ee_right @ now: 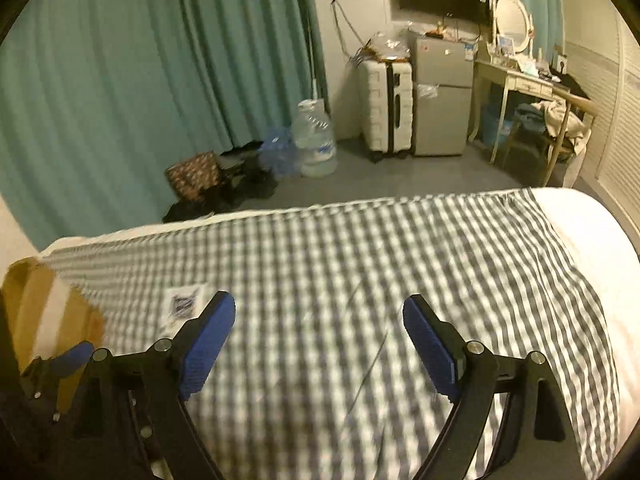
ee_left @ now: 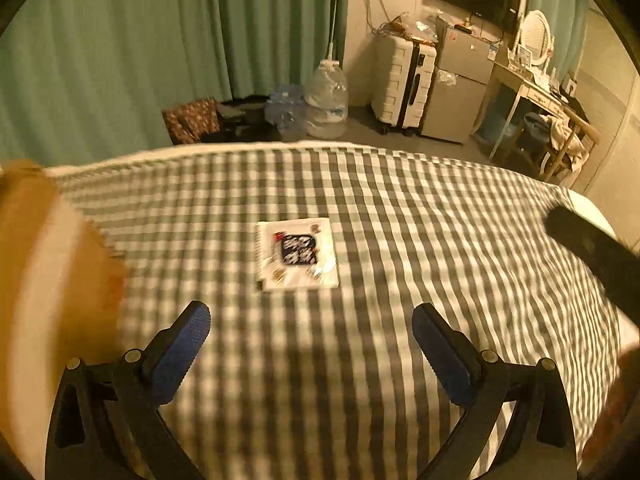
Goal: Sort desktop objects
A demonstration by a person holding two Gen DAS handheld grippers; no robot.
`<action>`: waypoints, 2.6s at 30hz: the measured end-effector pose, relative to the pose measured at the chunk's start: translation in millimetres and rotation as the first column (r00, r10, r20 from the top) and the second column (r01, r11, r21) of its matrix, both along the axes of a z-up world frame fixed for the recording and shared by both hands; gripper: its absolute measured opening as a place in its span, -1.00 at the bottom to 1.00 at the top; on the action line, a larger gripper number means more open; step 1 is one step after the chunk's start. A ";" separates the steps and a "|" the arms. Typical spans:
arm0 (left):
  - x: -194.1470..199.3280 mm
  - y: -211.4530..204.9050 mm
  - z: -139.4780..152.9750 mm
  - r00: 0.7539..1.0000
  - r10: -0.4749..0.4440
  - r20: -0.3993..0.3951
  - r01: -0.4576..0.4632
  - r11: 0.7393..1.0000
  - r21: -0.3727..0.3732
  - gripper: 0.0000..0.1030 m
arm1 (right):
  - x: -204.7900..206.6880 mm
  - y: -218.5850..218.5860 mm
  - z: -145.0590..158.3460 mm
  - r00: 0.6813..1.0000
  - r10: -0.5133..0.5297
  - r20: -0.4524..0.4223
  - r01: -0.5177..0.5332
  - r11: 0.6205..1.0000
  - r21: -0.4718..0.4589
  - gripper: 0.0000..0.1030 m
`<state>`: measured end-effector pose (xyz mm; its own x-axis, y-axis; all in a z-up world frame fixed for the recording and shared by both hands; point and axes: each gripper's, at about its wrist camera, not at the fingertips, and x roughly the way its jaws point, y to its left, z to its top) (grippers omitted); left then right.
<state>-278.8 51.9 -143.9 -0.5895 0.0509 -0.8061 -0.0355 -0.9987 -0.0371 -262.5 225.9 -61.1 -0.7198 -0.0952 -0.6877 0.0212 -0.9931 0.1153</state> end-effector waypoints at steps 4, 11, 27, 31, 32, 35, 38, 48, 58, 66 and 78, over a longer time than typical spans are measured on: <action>-40.1 -5.8 -28.9 0.997 0.072 -0.020 -0.073 0.995 -0.071 1.00 | -9.8 16.6 -25.5 1.000 -0.028 -0.009 0.028 0.999 -0.030 0.68; -66.1 -17.6 -50.9 0.998 0.057 0.012 -0.057 0.998 0.026 -0.10 | -25.4 36.2 -50.2 0.994 -0.066 0.085 0.072 0.995 -0.074 0.69; 49.9 -39.0 71.7 0.996 -0.055 -0.069 0.059 0.997 0.049 -0.33 | 36.0 14.9 3.8 0.998 -0.033 0.048 0.038 0.993 -0.113 0.69; 92.9 -51.8 133.7 0.985 -0.057 -0.161 0.061 0.998 0.020 -0.32 | 79.4 -13.4 47.2 0.999 0.034 -0.009 -0.035 0.989 -0.143 0.69; 100.0 -60.9 148.5 0.983 -0.043 -0.179 0.050 0.998 0.031 -0.32 | 88.7 -20.7 55.9 0.998 0.051 -0.024 -0.054 0.988 -0.142 0.69; 117.9 -95.4 183.1 0.975 0.019 -0.223 -0.005 0.998 0.061 -0.32 | 120.5 -57.0 85.3 0.990 0.118 -0.077 -0.127 0.984 -0.122 0.72; 134.9 -136.6 197.2 0.968 0.079 -0.240 -0.066 0.996 0.060 -0.31 | 142.0 -93.1 100.0 0.979 0.171 -0.111 -0.181 0.980 -0.086 0.73; 169.7 -214.2 139.2 0.972 0.158 -0.171 -0.160 0.987 0.004 0.75 | 168.5 -187.4 93.5 0.946 0.311 -0.091 -0.311 0.950 0.010 0.93; 228.3 -191.1 143.9 0.952 0.086 -0.293 -0.093 0.996 -0.010 1.00 | 188.6 -178.8 76.4 0.969 0.233 -0.079 -0.233 0.972 0.002 0.99; 227.9 -174.7 145.1 0.947 0.056 -0.318 -0.081 0.995 -0.065 1.00 | 202.7 -160.5 68.6 0.986 0.142 -0.087 -0.141 0.990 0.016 0.99; 218.7 -191.8 128.0 0.958 0.119 -0.261 -0.131 0.991 -0.026 1.00 | 201.0 -165.7 64.9 0.984 0.157 -0.080 -0.156 0.988 0.024 0.99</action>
